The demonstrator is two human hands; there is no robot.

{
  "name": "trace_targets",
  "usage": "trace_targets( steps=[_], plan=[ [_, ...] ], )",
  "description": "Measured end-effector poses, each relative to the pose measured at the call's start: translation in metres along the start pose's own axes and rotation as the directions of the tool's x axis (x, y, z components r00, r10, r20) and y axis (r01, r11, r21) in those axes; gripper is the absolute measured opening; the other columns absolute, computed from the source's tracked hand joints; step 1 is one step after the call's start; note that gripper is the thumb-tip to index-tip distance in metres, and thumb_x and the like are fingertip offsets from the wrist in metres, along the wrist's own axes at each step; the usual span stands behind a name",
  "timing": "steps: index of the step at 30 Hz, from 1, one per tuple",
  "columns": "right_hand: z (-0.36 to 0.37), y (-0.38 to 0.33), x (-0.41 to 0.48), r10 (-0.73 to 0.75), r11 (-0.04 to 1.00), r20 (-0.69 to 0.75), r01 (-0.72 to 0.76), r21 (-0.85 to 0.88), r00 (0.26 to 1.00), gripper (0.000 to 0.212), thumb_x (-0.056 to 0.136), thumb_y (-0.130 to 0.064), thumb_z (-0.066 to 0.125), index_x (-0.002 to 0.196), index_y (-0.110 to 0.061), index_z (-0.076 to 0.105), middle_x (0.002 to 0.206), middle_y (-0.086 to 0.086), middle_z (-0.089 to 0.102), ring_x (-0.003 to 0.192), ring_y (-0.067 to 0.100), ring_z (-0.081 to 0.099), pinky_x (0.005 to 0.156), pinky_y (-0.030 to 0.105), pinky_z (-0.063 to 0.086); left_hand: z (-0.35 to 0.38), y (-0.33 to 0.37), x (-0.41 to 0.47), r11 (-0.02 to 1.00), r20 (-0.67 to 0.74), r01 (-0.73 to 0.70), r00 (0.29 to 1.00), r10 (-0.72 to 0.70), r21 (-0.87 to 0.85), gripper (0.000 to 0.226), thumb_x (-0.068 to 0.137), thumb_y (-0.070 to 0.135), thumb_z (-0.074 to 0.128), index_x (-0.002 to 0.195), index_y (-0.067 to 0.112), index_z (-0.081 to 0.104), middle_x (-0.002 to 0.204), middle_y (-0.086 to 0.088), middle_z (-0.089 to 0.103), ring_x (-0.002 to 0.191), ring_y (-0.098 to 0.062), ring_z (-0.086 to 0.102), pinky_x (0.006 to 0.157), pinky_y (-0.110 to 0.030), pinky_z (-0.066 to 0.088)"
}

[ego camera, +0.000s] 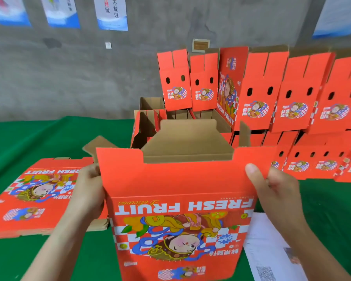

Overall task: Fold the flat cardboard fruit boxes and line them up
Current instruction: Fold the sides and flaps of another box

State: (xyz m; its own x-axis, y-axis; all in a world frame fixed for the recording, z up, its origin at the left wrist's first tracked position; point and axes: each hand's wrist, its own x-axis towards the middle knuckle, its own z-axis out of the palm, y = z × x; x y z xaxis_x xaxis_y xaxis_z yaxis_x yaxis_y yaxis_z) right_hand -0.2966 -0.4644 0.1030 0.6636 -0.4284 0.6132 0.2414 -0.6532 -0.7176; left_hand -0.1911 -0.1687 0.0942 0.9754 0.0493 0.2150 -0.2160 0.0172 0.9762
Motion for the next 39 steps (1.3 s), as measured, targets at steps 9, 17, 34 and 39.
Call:
trace_targets(
  steps=[9, 17, 34, 39],
  plan=[
    [0.0, 0.021, 0.0, 0.074, 0.981, 0.208, -0.034, -0.189, 0.975, 0.047, 0.091, -0.031, 0.062, 0.06, 0.004, 0.054, 0.062, 0.011, 0.057, 0.07, 0.03, 0.054, 0.07, 0.038, 0.045, 0.019, -0.03, 0.0, 0.996, -0.313, 0.01, 0.95, 0.019, 0.093, 0.037, 0.092, -0.005, 0.044, 0.123, 0.004, 0.061, 0.115, -0.015, 0.066, 0.103, -0.019, 0.062, 0.089, -0.036, 0.051],
    [0.017, 0.027, 0.003, 0.257, 0.955, 0.218, -0.213, -0.207, 0.941, 0.054, 0.082, -0.016, 0.071, 0.034, -0.021, 0.048, 0.111, -0.013, 0.061, 0.074, -0.002, 0.057, 0.064, 0.017, 0.038, 0.01, -0.028, -0.007, 0.817, -0.122, -0.1, 0.971, 0.204, 0.568, 0.068, 0.076, 0.018, 0.078, 0.136, 0.006, 0.048, 0.137, -0.011, 0.049, 0.125, -0.025, 0.048, 0.096, -0.026, 0.034],
    [0.036, -0.009, 0.046, 0.143, 0.453, 0.753, 0.634, -0.627, 0.642, 0.084, 0.084, -0.033, 0.05, 0.15, -0.04, -0.001, 0.158, -0.006, -0.02, 0.144, 0.032, -0.021, 0.108, 0.061, -0.016, -0.004, -0.015, -0.005, 0.62, 0.445, -0.629, 0.774, 0.45, 0.469, 0.085, 0.069, -0.019, 0.069, 0.135, 0.028, 0.045, 0.147, 0.013, 0.037, 0.137, 0.006, 0.028, 0.11, -0.009, 0.02],
    [0.042, -0.009, 0.046, 0.197, 0.441, 0.766, 0.642, -0.627, 0.612, 0.085, 0.085, -0.029, 0.052, 0.151, -0.033, -0.002, 0.157, 0.001, -0.025, 0.143, 0.032, -0.022, 0.111, 0.058, -0.014, -0.003, -0.017, -0.005, 0.712, 0.478, -0.589, 0.786, 0.393, 0.383, 0.059, 0.077, -0.004, 0.072, 0.124, 0.024, 0.051, 0.123, 0.03, 0.055, 0.118, 0.007, 0.051, 0.1, -0.009, 0.034]
  ],
)
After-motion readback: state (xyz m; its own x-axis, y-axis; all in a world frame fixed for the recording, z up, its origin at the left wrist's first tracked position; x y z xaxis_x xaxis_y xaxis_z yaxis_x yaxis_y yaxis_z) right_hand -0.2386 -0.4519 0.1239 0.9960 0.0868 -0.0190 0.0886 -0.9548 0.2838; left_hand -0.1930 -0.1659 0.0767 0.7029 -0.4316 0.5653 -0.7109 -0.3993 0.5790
